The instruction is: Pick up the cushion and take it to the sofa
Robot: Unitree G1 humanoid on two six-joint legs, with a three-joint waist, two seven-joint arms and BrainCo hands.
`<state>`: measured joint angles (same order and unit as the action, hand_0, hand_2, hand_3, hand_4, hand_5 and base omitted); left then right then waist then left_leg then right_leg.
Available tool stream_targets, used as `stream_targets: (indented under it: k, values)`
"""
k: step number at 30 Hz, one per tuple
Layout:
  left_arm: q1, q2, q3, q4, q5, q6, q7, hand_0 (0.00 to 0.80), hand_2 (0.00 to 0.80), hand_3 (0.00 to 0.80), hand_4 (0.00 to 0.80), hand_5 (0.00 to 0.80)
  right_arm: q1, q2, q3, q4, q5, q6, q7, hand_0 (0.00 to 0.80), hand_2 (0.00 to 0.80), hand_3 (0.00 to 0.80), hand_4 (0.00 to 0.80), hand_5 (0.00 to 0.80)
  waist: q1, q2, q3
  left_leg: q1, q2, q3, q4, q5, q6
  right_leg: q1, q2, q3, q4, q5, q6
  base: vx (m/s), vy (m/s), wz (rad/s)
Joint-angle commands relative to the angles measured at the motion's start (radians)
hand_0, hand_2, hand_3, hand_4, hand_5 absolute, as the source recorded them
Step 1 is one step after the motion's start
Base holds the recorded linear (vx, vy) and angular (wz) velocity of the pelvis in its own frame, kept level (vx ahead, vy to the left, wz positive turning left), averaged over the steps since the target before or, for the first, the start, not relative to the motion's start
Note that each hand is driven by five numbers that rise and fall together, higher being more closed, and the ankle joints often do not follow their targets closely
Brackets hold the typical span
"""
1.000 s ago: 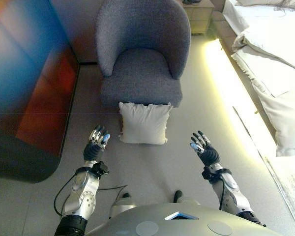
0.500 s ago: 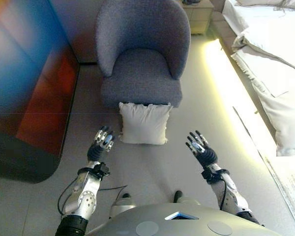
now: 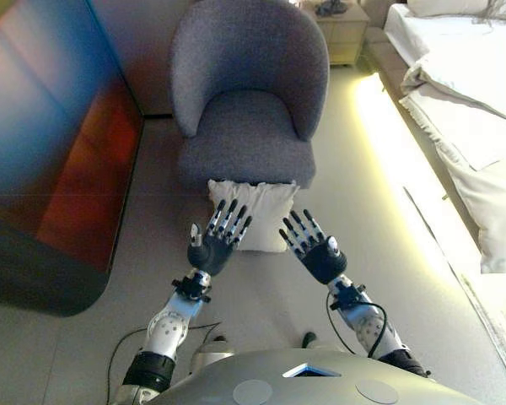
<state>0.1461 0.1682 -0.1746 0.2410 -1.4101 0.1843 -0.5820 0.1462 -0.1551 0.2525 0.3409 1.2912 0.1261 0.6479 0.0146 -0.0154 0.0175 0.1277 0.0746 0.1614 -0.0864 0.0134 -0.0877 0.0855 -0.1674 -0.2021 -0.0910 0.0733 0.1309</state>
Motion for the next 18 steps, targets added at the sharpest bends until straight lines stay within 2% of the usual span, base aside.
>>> stream_targets:
  k: [1, 5, 9, 18]
  values:
    - [-0.083, -0.023, -0.010, 0.013, -0.036, 0.001, -0.037, 0.000, 0.000, 0.000, 0.000, 0.000, -0.063, 0.036, 0.004, -0.026, 0.060, 0.004, 0.061, 0.000, 0.000, 0.000, 0.000, 0.000, 0.004, -0.016, 0.007, -0.014, -0.034, 0.059, 0.032, -0.050, 0.056, 0.013, 0.030, -0.047, 0.014, -0.024, -0.015, 0.000, 0.000, 0.00]
    - [-0.071, -0.027, -0.035, -0.002, -0.020, -0.021, -0.028, 0.000, 0.000, 0.000, 0.000, 0.000, -0.054, 0.040, 0.010, -0.038, 0.082, 0.015, 0.064, 0.000, 0.000, 0.000, 0.000, 0.000, 0.001, -0.016, 0.009, -0.016, -0.035, 0.059, 0.043, -0.053, 0.058, 0.013, 0.030, -0.044, 0.018, -0.025, -0.016, 0.000, 0.000, 0.00]
    - [-0.059, -0.028, -0.029, -0.011, -0.030, -0.024, -0.021, 0.000, 0.000, 0.000, 0.000, 0.000, -0.044, 0.039, 0.010, -0.045, 0.067, 0.030, 0.071, 0.000, 0.000, 0.000, 0.000, 0.000, 0.000, -0.017, 0.011, -0.015, -0.036, 0.060, 0.051, -0.057, 0.061, 0.017, 0.030, -0.041, 0.018, -0.027, -0.019, 0.000, 0.000, 0.00]
    - [-0.053, -0.016, -0.031, -0.007, -0.005, -0.024, 0.002, 0.000, 0.000, 0.000, 0.000, 0.000, -0.044, 0.031, 0.011, -0.037, 0.046, 0.016, 0.057, 0.000, 0.000, 0.000, 0.000, 0.000, 0.004, -0.019, 0.015, -0.014, -0.036, 0.057, 0.052, -0.054, 0.062, 0.019, 0.029, -0.045, 0.021, -0.026, -0.021, 0.000, 0.000, 0.00]
